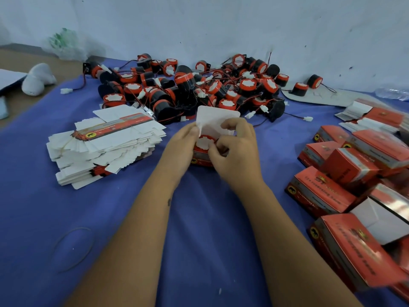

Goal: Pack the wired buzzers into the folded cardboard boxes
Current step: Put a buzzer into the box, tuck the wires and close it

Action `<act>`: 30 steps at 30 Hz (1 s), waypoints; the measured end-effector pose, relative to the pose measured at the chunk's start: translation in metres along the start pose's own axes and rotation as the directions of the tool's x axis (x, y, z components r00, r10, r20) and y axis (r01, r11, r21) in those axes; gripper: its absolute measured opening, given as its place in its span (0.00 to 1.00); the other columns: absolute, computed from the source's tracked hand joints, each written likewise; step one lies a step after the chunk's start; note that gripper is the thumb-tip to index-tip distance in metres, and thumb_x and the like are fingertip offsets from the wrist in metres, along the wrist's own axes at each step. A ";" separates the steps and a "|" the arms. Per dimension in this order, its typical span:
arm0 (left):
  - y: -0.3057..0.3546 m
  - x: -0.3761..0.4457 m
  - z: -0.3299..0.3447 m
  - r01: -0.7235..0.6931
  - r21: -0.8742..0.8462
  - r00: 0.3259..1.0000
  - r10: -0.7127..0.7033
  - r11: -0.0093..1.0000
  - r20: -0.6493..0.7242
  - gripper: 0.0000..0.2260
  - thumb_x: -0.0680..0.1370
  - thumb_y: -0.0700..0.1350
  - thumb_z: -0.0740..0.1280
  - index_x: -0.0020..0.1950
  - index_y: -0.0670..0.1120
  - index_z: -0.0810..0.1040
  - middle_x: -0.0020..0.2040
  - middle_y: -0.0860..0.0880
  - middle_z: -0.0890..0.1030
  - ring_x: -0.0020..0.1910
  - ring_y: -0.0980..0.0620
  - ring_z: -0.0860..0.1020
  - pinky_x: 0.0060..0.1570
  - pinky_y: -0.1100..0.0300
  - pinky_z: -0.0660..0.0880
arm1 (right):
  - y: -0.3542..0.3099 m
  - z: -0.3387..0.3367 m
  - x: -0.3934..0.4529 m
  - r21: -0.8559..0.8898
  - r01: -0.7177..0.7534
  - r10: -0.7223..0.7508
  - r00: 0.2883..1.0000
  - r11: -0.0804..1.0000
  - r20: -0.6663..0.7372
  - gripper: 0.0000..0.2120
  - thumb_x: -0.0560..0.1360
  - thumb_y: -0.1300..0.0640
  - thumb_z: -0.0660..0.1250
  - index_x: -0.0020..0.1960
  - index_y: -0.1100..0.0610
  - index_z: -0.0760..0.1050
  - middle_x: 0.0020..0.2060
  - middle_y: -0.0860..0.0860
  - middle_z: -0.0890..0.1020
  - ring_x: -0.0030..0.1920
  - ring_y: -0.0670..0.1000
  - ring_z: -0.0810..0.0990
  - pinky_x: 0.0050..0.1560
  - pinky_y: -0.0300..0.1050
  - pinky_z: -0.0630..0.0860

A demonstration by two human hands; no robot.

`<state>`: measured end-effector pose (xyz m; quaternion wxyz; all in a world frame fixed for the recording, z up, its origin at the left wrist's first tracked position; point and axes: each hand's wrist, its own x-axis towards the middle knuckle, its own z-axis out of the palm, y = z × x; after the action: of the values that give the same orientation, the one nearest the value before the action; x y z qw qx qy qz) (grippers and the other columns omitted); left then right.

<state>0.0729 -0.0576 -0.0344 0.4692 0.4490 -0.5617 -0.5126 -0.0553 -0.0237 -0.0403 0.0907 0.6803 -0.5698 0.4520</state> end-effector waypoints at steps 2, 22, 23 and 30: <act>-0.003 0.001 0.005 -0.045 0.079 0.999 0.044 0.996 0.014 0.10 0.84 0.46 0.59 0.57 0.59 0.76 0.50 0.59 0.81 0.49 0.61 0.79 0.44 0.70 0.75 | -0.002 0.002 0.003 0.091 -0.038 0.037 0.999 0.995 0.010 0.07 0.69 0.64 0.73 0.36 0.64 0.77 0.51 0.55 0.75 0.51 0.53 0.73 0.46 0.40 0.71; -0.008 0.001 -0.008 -0.209 0.229 0.960 0.243 0.951 -0.135 0.15 0.73 0.33 0.69 0.39 0.54 0.75 0.50 0.52 0.82 0.52 0.53 0.80 0.45 0.55 0.80 | 0.008 -0.005 0.002 0.415 -0.360 0.321 0.933 0.835 0.163 0.19 0.73 0.75 0.59 0.54 0.58 0.80 0.49 0.49 0.79 0.52 0.48 0.76 0.50 0.34 0.73; -0.008 -0.002 -0.011 -0.213 0.236 0.961 0.247 0.948 -0.127 0.15 0.74 0.33 0.69 0.40 0.55 0.77 0.50 0.53 0.83 0.51 0.56 0.81 0.43 0.57 0.81 | 0.011 -0.008 0.001 0.468 -0.404 0.350 0.915 0.786 0.202 0.22 0.72 0.77 0.55 0.51 0.58 0.82 0.47 0.48 0.80 0.51 0.48 0.77 0.50 0.33 0.73; -0.002 0.015 -0.032 0.170 0.057 0.979 -0.176 0.984 0.107 0.12 0.81 0.44 0.65 0.63 0.47 0.79 0.55 0.51 0.80 0.51 0.54 0.79 0.52 0.64 0.74 | 0.021 -0.021 -0.001 0.528 -0.477 0.305 0.872 0.703 0.383 0.07 0.77 0.62 0.67 0.51 0.54 0.82 0.54 0.50 0.80 0.58 0.47 0.77 0.58 0.43 0.73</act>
<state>0.1025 -0.0772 -0.0340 0.3799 0.4779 -0.5579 -0.5622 -0.0838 -0.0168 -0.0371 -0.3087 0.5886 -0.5332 0.5233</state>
